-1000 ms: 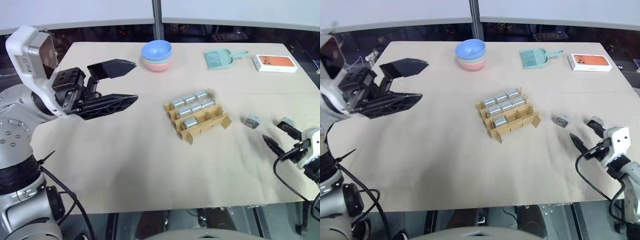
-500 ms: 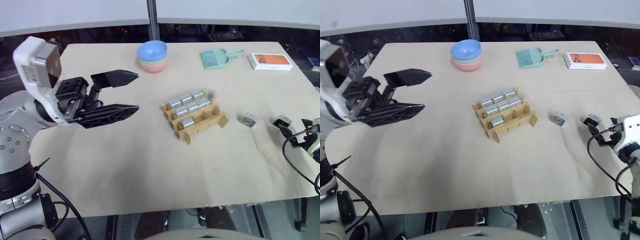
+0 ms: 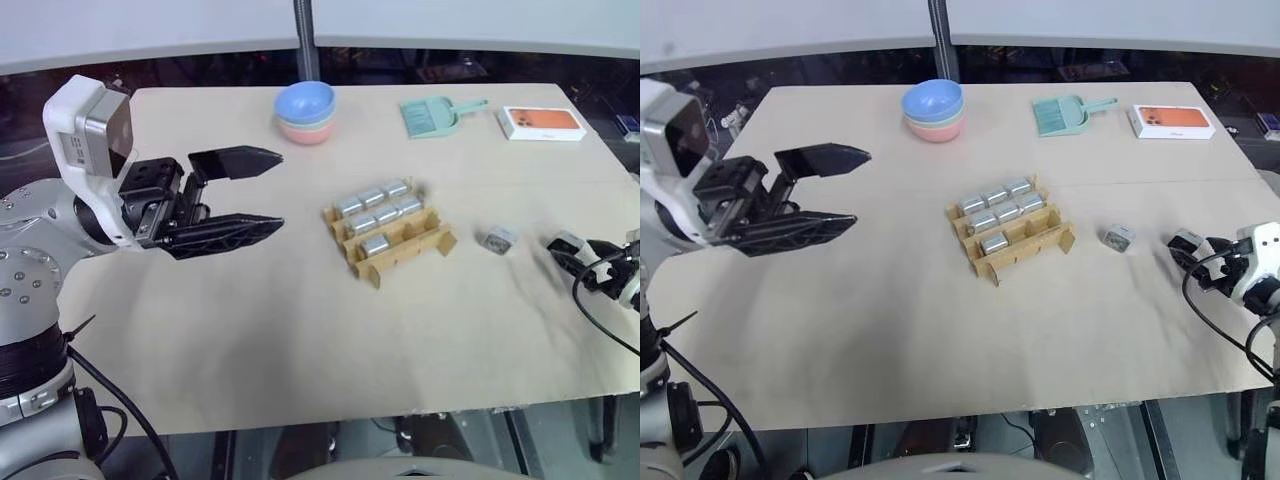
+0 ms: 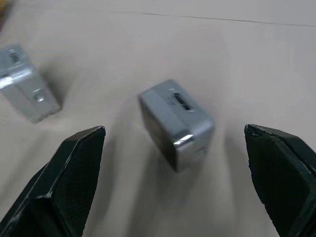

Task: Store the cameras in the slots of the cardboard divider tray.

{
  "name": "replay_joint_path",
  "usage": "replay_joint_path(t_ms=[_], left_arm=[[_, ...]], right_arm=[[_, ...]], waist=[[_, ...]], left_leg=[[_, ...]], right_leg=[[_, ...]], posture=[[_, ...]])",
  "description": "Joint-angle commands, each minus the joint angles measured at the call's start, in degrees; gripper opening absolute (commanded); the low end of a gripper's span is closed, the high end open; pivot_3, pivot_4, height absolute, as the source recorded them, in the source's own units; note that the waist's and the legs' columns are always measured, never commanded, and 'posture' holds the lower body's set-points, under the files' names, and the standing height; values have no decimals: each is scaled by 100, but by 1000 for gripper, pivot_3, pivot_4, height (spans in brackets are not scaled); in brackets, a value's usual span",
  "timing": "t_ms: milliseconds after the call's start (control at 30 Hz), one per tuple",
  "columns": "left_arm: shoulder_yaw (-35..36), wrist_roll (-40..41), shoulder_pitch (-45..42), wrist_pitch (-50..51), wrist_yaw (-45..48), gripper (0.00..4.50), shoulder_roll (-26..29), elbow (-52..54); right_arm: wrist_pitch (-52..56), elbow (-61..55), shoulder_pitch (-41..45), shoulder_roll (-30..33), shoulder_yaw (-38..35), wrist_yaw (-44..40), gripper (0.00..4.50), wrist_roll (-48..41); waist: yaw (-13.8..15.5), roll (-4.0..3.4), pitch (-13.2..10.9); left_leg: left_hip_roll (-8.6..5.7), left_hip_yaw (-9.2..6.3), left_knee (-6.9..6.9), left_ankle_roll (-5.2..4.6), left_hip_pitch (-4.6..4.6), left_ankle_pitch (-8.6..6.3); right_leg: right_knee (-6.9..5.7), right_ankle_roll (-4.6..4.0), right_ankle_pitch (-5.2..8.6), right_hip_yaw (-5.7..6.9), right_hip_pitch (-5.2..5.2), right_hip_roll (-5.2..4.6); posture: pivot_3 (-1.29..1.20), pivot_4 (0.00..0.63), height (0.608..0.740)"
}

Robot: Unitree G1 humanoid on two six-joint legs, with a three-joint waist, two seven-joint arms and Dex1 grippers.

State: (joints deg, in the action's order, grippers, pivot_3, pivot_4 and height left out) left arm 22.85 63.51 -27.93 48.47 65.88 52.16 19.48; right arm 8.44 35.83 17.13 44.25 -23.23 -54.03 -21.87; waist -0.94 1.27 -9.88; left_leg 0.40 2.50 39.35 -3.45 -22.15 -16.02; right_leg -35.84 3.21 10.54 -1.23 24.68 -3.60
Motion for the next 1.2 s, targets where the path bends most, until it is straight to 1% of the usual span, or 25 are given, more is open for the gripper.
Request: replay_joint_path(t_ms=[33, 100, 133, 167, 200, 300, 400, 433, 667, 800, 867, 967, 1033, 1067, 1133, 1200], left_arm=[[44, 91, 0, 7, 23, 4443, 176, 85], [7, 17, 88, -27, 91, 4443, 236, 103], [-6, 6, 99, -55, 107, 4500, 244, 98], [-9, 33, 89, -61, 96, 4500, 241, 92], [-15, 49, 73, -65, 87, 4500, 237, 85], [-57, -2, 49, -94, 107, 4500, 255, 74], [-71, 2, 55, -89, 101, 4500, 258, 99], [-72, 3, 67, -83, 97, 4500, 263, 114], [-146, -66, 77, -101, 118, 4500, 269, 112], [-253, -105, 26, -111, 108, 4500, 255, 81], [-344, -168, -6, -129, 74, 4500, 228, 53], [-538, -120, -45, -16, -189, 4500, 39, 89], [-896, -251, -92, -13, -435, 4500, -232, 89], [-1099, -399, -99, -65, -440, 4500, -311, 86], [-1500, -853, -127, -345, -287, 4500, -402, 45], [-1797, -990, -379, -418, -406, 4500, -796, -183]], right_arm=[[-97, 45, 137, 164, -42, -241, 4500, -63], [-153, 82, 190, 143, -32, -237, 4500, -26], [-154, 93, 215, 129, -7, -250, 4086, -5], [-169, 98, 238, 110, 20, -251, 3947, 17], [-176, 104, 258, 91, 43, -266, 3626, 26], [-198, 126, 307, 67, 90, -287, 2282, 40], [-280, 159, 330, 46, 62, -266, 719, 37], [-289, 151, 313, 43, 53, -268, 601, 32], [-301, -65, 106, 26, 16, -270, 605, -17], [-229, -558, -74, 14, -46, -199, 605, -127], [-10, -1171, -211, -2, -80, -178, 605, -307], [725, -2711, -490, -64, -70, -116, 605, -883], [1526, -3986, -625, -119, 28, -62, 605, -1668], [1818, -4439, -685, -94, 98, -106, 605, -1954], [2169, -5053, -713, -25, 238, -177, 605, -2286], [2585, -5599, -524, 34, 490, -181, 605, -2685]], waist=[[-3, 0, 0], [-5, -1, 0], [-4, -1, 0], [-4, 0, -1], [-3, 1, -1], [-3, 1, -1], [-3, 1, -1], [-3, 1, -1], [-2, 1, -1], [1, 1, -1], [4, -1, -2], [-8, -5, -5], [24, -7, -5], [27, -7, -5], [32, -4, -6], [45, -2, -7]], left_leg=[[1, 1, -1, 0, 0, 0], [0, 2, -2, 0, 0, 0], [1, 5, -3, 0, 1, 0], [1, 6, -3, 0, 2, 0], [1, 5, -3, 0, 2, 0], [1, 8, -3, 0, 4, 0], [1, 8, -4, 0, 4, 0], [1, 7, -3, 0, 4, 0], [1, 8, -3, 0, 4, 0], [1, 7, -4, 0, 4, 0], [2, 8, -4, 0, 3, 0], [10, 9, -5, 0, 5, 0], [13, 8, -5, 0, 6, 0], [16, 4, -6, 0, 5, 0], [16, 2, -7, 0, 4, 0], [13, 0, -6, 0, 1, 0]], right_leg=[[0, 0, 0, -1, 0, 0], [0, 0, 0, -2, 0, 1], [0, 0, 0, -4, 1, 0], [0, 0, 0, -5, 1, 0], [0, 0, 0, -5, 1, 0], [0, 1, 0, -7, 0, 0], [0, 0, 0, -6, 0, 1], [0, 0, 0, -6, 0, 0], [0, 0, 0, -6, 0, 0], [0, 1, 0, -6, 0, 0], [0, 1, 0, -7, 0, 0], [-1, 2, 0, -9, 1, 0], [-2, 11, 5, -8, 1, 2], [-2, 10, 4, -5, 1, 2], [-2, 23, -7, -5, 1, 2], [1, 24, -9, -2, 1, 2]], posture=[[0, 150, 740], [0, 150, 740], [0, 150, 740], [0, 150, 740], [0, 150, 740], [0, 150, 740], [0, 150, 740], [0, 150, 740], [0, 150, 740], [0, 150, 740], [0, 150, 740], [0, 150, 740], [0, 150, 740], [0, 150, 740], [0, 150, 740], [0, 150, 740]])
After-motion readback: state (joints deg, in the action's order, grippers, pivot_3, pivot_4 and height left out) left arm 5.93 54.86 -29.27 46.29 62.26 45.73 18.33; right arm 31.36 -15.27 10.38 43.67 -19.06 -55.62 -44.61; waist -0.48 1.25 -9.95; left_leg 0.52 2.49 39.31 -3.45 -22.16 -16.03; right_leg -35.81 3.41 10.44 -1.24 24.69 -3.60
